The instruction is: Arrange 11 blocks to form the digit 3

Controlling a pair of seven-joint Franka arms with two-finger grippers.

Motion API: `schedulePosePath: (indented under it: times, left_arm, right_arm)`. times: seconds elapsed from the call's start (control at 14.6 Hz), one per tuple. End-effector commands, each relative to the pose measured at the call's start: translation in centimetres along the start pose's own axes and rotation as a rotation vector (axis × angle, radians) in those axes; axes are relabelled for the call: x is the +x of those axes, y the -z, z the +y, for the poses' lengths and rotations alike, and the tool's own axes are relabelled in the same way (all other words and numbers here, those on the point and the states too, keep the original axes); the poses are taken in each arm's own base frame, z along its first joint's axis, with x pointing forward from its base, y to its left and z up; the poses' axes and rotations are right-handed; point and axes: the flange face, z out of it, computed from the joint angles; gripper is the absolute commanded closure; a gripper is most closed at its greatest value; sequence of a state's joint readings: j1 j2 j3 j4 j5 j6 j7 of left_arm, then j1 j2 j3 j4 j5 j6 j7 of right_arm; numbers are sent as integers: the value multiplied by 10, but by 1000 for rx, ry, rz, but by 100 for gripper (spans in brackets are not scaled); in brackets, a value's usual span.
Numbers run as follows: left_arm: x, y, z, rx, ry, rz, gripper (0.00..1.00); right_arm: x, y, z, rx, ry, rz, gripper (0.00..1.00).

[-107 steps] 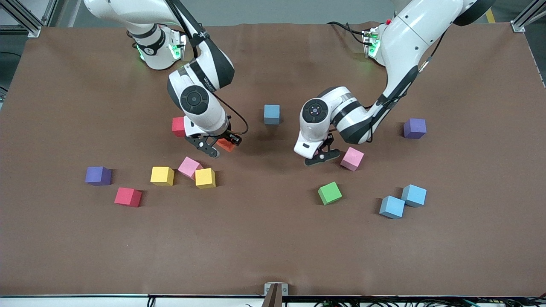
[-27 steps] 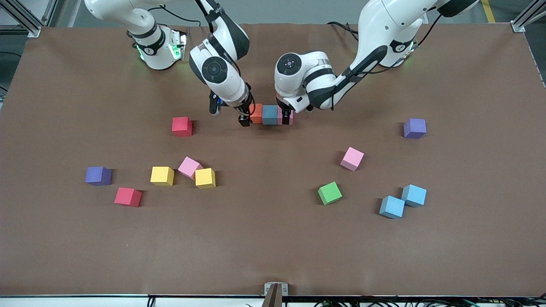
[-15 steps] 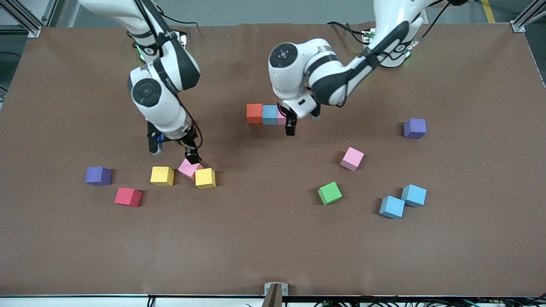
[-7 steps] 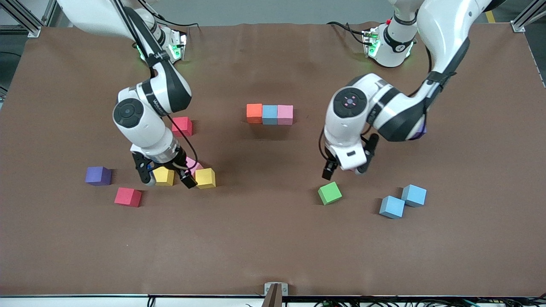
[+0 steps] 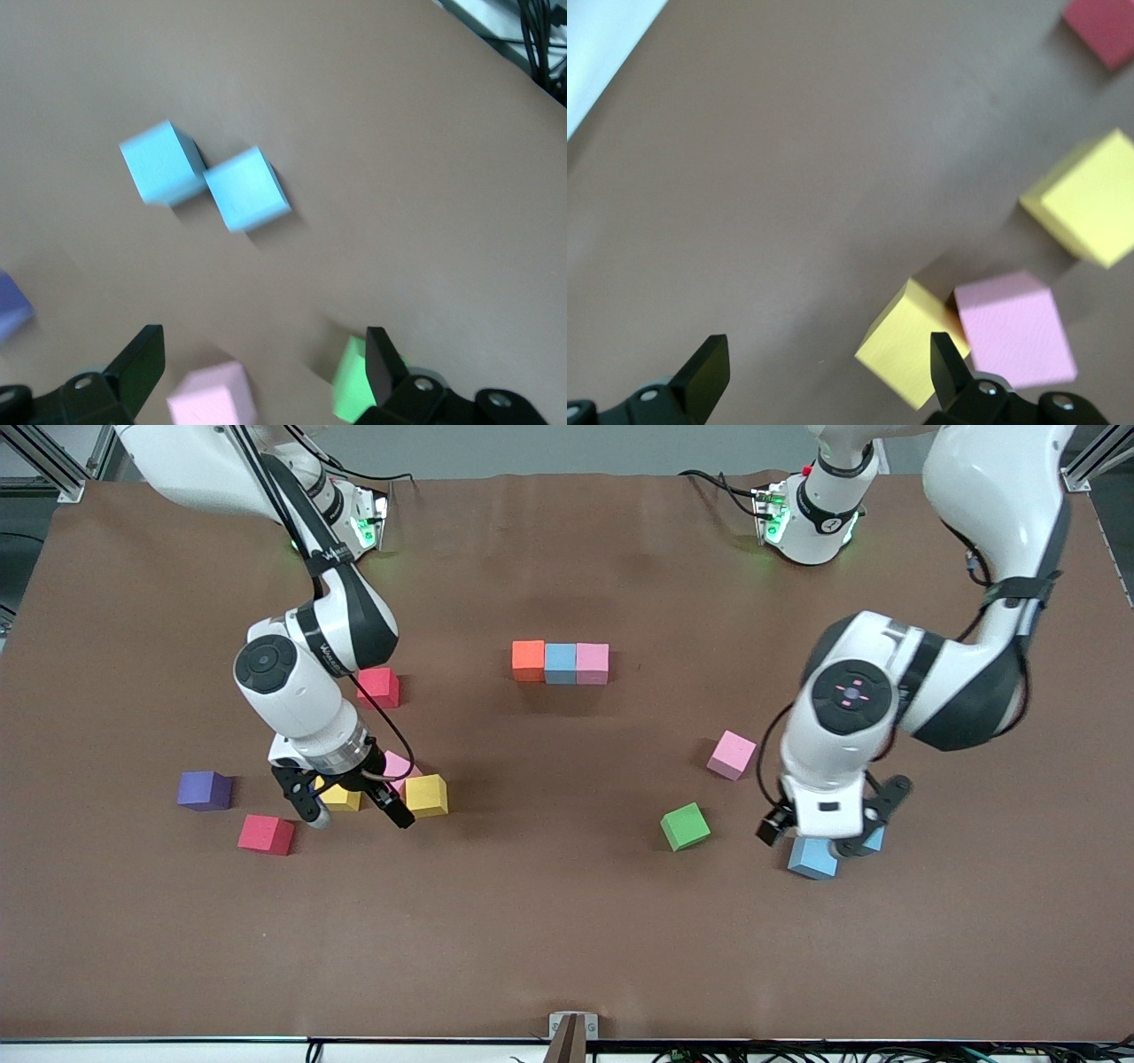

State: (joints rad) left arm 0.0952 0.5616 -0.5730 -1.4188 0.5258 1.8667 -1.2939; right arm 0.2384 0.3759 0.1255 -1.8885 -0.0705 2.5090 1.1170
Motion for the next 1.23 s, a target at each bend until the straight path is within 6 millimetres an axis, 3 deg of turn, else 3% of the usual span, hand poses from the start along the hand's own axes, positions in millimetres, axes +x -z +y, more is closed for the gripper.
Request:
schedulePosePath:
  times: [0.0, 0.21, 0.48, 0.75, 1.16]
  left_arm:
    - [48, 15, -27, -6, -81, -35, 0]
    - [86, 23, -60, -11, -160, -40, 0]
    - [104, 49, -95, 29, -304, -53, 0]
    - [144, 80, -161, 7, -417, -106, 0]
    - [161, 120, -220, 15, -589, -134, 0]
  right_arm:
    - [12, -10, 2, -27, 267, 23, 0]
    - [20, -31, -3, -32, 398, 11, 0]
    - [10, -61, -2, -74, 618, -44, 0]
    - [9, -72, -5, -152, 792, -148, 0]
    - [-14, -90, -10, -164, 820, -182, 0]
